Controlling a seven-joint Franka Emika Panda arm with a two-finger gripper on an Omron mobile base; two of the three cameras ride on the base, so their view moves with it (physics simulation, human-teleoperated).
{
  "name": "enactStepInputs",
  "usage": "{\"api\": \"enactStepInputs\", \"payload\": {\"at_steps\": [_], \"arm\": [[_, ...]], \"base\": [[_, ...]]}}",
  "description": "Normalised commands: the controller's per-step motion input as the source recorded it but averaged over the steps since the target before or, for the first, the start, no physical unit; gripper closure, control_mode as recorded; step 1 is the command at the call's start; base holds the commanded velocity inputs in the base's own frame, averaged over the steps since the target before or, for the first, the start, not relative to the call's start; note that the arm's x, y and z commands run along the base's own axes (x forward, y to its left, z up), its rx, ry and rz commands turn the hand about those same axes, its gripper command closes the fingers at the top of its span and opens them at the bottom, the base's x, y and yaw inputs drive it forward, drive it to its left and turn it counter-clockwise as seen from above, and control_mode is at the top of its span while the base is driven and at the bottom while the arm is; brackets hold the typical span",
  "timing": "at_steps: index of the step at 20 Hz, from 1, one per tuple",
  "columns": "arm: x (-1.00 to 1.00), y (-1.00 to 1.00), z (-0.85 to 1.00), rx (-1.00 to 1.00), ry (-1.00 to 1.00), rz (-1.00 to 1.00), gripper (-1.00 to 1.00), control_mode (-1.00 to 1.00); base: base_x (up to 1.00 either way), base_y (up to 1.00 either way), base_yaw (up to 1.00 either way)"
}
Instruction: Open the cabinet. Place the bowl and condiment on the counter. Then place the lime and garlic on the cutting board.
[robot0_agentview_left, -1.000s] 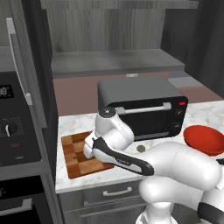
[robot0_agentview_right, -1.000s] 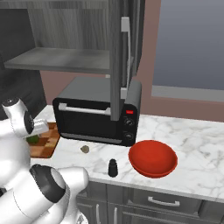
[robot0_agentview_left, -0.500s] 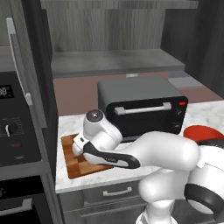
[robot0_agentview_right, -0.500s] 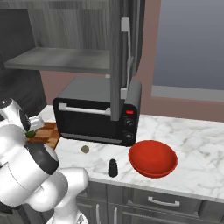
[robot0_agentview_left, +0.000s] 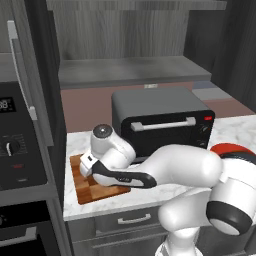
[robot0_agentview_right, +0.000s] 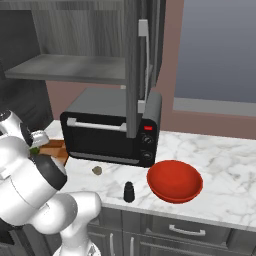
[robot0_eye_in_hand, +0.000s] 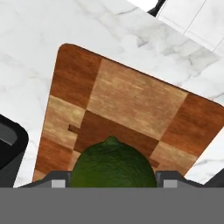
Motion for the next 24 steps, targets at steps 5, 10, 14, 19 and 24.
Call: {"api": "enactStepInputs", "payload": {"at_steps": [5, 10, 14, 19, 24], "arm": [[0.06, 0.00, -0.25, -0.05, 0.00, 0.00, 1.00, -1.00], [0.24, 0.00, -0.24, -0.03, -0.01, 0.00, 1.00, -1.00], [0.42, 0.06, -0.18, 0.00, -0.01, 0.00, 1.00, -1.00], [0.25, 0.06, -0.15, 0.00, 0.00, 0.00, 1.00, -1.00], [0.08, 0.03, -0.15, 0.00, 0.00, 0.00, 1.00, -1.00]], "base": [[0.00, 0.00, 0.00], [0.00, 0.00, 0.00], [0.00, 0.00, 0.00], [0.00, 0.00, 0.00], [0.00, 0.00, 0.00]]}}
